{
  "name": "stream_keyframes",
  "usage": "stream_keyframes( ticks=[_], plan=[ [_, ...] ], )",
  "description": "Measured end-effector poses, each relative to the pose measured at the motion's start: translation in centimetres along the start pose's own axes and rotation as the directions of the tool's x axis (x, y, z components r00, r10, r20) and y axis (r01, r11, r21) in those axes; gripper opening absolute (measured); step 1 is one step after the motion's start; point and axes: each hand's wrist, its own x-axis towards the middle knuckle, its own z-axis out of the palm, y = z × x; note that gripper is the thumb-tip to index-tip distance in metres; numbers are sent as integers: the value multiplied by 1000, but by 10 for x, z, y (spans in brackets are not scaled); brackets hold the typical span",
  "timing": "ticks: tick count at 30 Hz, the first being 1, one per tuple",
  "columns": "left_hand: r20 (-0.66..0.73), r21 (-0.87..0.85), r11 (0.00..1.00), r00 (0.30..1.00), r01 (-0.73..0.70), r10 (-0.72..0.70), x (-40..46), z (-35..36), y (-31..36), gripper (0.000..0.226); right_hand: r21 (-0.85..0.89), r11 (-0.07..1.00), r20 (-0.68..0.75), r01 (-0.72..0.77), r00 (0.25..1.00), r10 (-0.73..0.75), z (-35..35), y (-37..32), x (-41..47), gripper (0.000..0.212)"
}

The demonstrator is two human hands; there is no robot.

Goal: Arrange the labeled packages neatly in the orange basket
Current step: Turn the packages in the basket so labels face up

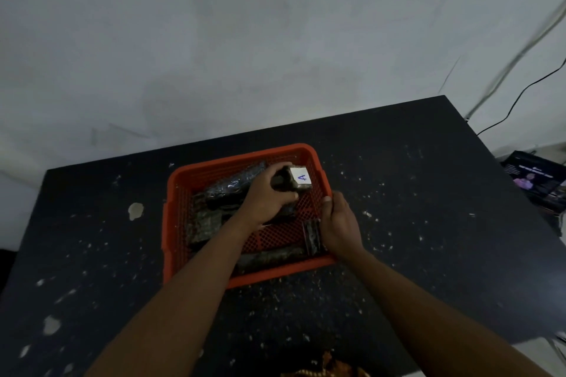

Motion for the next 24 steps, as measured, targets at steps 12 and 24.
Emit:
stream_keyframes(
  ticks=[12,24],
  plan=[
    [147,-347,928,985,136,-89,-17,-2,-2,71,0,1000,16,-6,1000,6,-1,-1,0,22],
    [-95,438,894,985,-90,146,10,8,-7,64,7,1000,33,-16,999,15,-2,-4,0,23]
  ],
)
